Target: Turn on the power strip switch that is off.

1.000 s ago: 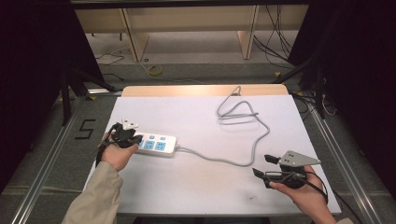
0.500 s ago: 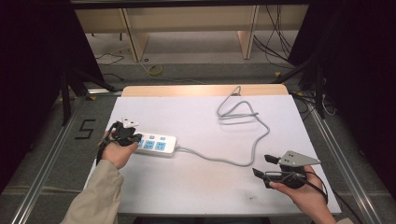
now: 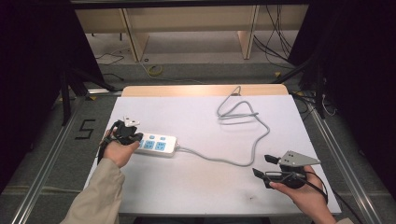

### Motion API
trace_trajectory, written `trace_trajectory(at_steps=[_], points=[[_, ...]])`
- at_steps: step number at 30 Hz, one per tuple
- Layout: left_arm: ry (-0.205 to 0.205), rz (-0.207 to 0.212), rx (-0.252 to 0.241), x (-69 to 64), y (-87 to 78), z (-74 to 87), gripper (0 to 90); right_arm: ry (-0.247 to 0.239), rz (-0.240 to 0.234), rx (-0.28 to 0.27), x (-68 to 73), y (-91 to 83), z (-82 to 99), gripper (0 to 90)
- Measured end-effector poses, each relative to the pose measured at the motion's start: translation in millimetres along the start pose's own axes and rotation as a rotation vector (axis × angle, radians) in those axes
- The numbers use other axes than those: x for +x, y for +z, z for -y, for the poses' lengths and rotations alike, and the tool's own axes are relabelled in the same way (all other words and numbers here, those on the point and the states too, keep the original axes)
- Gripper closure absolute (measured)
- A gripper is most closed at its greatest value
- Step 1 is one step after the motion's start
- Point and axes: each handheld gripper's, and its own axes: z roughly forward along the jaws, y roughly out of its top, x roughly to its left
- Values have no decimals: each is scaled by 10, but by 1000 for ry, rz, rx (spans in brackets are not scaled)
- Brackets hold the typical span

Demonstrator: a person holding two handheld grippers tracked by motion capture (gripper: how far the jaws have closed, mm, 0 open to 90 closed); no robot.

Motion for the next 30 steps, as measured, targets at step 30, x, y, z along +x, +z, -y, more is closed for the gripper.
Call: trace_trajectory(at_steps=[30], points=[[11,0,1,-28,44,-79,897,1,-4,4,-1,4,1,307]])
